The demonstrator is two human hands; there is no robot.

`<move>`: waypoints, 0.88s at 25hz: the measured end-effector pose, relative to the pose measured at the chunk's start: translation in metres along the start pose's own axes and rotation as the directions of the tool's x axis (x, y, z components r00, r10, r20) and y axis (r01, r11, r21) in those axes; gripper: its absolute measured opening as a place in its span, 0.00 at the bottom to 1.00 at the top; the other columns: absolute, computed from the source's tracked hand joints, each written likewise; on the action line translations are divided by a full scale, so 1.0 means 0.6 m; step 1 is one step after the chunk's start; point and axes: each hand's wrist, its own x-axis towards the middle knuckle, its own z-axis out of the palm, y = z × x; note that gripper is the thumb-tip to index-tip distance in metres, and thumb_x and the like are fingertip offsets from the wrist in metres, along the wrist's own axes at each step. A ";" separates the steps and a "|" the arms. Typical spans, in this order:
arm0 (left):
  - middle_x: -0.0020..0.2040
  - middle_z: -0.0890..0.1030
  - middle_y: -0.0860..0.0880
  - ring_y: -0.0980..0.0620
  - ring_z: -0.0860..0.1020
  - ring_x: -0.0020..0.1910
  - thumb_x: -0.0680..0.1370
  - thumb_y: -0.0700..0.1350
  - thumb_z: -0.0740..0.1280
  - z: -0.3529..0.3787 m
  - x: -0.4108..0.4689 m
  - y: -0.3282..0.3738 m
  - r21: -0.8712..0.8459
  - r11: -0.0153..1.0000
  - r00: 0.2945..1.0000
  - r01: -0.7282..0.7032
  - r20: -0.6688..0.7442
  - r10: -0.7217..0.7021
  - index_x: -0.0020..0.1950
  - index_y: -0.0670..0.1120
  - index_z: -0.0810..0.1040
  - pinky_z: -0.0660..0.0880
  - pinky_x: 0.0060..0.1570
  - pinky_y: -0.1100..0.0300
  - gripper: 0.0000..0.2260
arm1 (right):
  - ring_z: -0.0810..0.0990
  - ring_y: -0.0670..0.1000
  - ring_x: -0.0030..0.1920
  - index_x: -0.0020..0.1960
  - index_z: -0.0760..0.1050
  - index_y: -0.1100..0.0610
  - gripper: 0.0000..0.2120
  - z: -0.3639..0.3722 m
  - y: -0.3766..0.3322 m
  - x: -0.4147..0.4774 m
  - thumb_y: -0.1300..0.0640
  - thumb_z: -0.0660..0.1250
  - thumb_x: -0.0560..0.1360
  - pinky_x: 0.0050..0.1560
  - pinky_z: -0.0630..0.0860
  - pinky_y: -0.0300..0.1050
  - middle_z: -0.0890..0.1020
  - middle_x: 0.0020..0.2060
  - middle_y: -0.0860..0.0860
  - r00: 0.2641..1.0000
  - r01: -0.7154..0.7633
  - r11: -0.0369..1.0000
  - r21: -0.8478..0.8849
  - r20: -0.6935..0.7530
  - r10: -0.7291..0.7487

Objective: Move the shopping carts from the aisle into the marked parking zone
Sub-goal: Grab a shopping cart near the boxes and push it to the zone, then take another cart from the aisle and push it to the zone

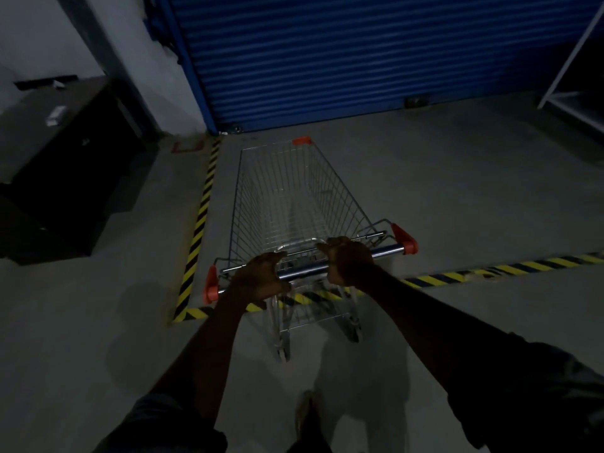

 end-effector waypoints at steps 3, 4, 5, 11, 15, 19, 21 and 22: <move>0.80 0.62 0.50 0.44 0.63 0.77 0.66 0.67 0.72 -0.040 0.075 -0.024 0.144 0.988 0.993 -0.051 -0.101 0.066 0.82 0.57 0.56 0.69 0.69 0.40 0.48 | 0.61 0.60 0.78 0.82 0.55 0.50 0.45 -0.019 -0.012 0.086 0.52 0.74 0.72 0.75 0.63 0.59 0.62 0.79 0.56 0.996 -0.077 0.997 -0.021 -0.050 0.076; 0.81 0.58 0.51 0.44 0.59 0.79 0.67 0.69 0.73 -0.054 0.098 -0.032 0.192 0.978 0.990 -0.078 -0.097 0.098 0.83 0.57 0.52 0.66 0.70 0.38 0.51 | 0.58 0.61 0.79 0.83 0.53 0.50 0.47 -0.021 -0.015 0.109 0.52 0.75 0.71 0.76 0.60 0.61 0.60 0.80 0.56 0.993 -0.092 0.995 -0.025 -0.073 0.090; 0.82 0.54 0.52 0.44 0.55 0.80 0.66 0.71 0.72 -0.069 0.120 -0.039 0.218 0.971 0.988 -0.103 -0.087 0.124 0.83 0.58 0.49 0.62 0.72 0.37 0.53 | 0.55 0.61 0.80 0.83 0.52 0.50 0.49 -0.024 -0.017 0.129 0.51 0.76 0.70 0.77 0.57 0.63 0.57 0.81 0.57 0.990 -0.098 0.995 -0.031 -0.101 0.095; 0.80 0.60 0.49 0.44 0.58 0.78 0.68 0.71 0.67 -0.119 0.203 -0.027 0.189 0.955 0.929 -0.229 -0.252 0.272 0.82 0.54 0.56 0.61 0.72 0.37 0.47 | 0.50 0.62 0.81 0.83 0.52 0.49 0.53 -0.017 -0.013 0.184 0.51 0.77 0.65 0.77 0.51 0.65 0.54 0.81 0.58 0.960 -0.192 0.980 0.050 -0.199 0.198; 0.79 0.63 0.49 0.45 0.61 0.77 0.73 0.61 0.71 -0.109 0.231 0.014 0.150 0.947 0.910 -0.284 -0.270 0.316 0.81 0.53 0.60 0.60 0.73 0.43 0.40 | 0.50 0.59 0.81 0.83 0.52 0.50 0.50 -0.026 0.009 0.175 0.51 0.74 0.67 0.78 0.51 0.62 0.54 0.81 0.57 0.944 -0.250 0.963 0.099 -0.198 0.265; 0.79 0.63 0.51 0.46 0.62 0.77 0.75 0.59 0.70 -0.081 0.245 0.054 0.155 0.929 0.894 -0.337 -0.258 0.367 0.81 0.54 0.61 0.59 0.72 0.46 0.37 | 0.57 0.61 0.79 0.81 0.57 0.53 0.46 -0.033 0.050 0.139 0.52 0.74 0.68 0.74 0.59 0.61 0.62 0.79 0.58 0.918 -0.304 0.942 0.141 -0.221 0.329; 0.80 0.61 0.51 0.47 0.59 0.78 0.77 0.59 0.69 -0.067 0.251 0.069 0.126 0.921 0.898 -0.369 -0.207 0.388 0.81 0.54 0.59 0.55 0.72 0.50 0.36 | 0.58 0.61 0.78 0.81 0.58 0.54 0.44 -0.034 0.064 0.121 0.53 0.73 0.69 0.72 0.62 0.60 0.63 0.78 0.58 0.905 -0.327 0.929 0.172 -0.227 0.360; 0.80 0.61 0.50 0.47 0.58 0.78 0.77 0.58 0.68 -0.060 0.252 0.076 0.101 0.918 0.901 -0.383 -0.181 0.395 0.82 0.54 0.58 0.56 0.73 0.50 0.35 | 0.59 0.61 0.77 0.81 0.58 0.54 0.43 -0.035 0.070 0.114 0.53 0.72 0.70 0.71 0.63 0.60 0.64 0.77 0.58 0.902 -0.334 0.925 0.183 -0.223 0.370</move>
